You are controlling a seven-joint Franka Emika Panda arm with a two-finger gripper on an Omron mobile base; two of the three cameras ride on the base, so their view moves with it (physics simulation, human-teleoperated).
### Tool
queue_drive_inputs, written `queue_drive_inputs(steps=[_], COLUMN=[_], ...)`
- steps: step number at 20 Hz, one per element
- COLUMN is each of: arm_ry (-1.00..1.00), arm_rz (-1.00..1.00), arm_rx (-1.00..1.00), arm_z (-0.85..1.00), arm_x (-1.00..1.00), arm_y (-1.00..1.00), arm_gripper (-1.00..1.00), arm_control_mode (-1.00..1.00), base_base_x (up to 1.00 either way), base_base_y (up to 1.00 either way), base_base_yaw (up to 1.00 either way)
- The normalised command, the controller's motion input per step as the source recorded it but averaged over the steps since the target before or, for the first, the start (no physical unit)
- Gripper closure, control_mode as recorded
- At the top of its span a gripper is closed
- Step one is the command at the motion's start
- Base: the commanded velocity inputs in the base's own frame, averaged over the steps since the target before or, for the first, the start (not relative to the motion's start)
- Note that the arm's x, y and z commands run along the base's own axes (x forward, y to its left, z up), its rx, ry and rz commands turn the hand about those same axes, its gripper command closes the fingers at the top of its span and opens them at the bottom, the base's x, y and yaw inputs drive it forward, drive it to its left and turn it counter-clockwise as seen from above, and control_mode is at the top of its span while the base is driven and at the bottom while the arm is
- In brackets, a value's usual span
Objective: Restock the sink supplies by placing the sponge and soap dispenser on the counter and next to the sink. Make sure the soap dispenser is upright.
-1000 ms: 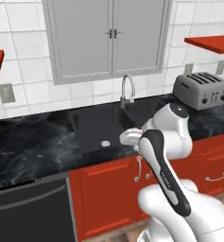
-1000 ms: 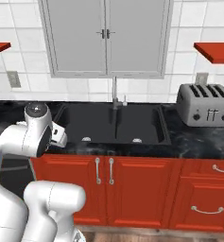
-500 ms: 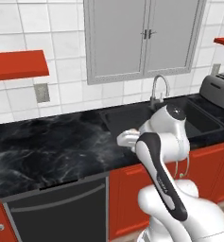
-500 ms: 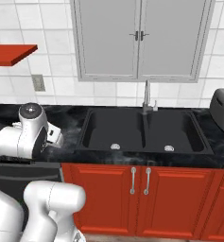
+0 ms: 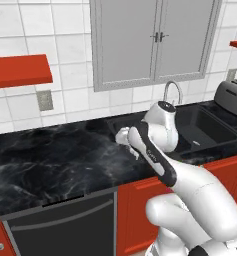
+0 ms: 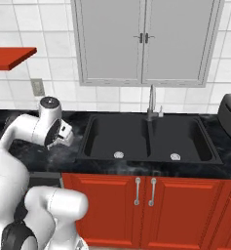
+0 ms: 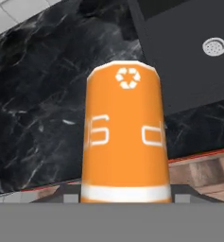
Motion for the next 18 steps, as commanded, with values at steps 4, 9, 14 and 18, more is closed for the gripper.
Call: queue_drive_inputs(steps=[4, 9, 14, 18], arm_ry=[0.41, 0.43, 0.30, 0.25], arm_rz=[-0.17, -0.21, -0.19, -0.17], arm_rx=[0.02, 0.26, 0.27, 0.16], arm_z=[0.00, -0.12, -0.37, -0.37], arm_x=[0.88, 0.58, 0.33, 0.01], arm_y=[0.33, -0.04, 0.00, 0.09], arm_gripper=[1.00, 1.00, 1.00, 1.00], arm_control_mode=[-1.00, -1.00, -1.00, -1.00], base_base_x=[0.00, 0.00, 0.00, 0.00], base_base_y=[0.00, 0.00, 0.00, 0.00], base_base_yaw=[0.00, 0.00, 0.00, 0.00])
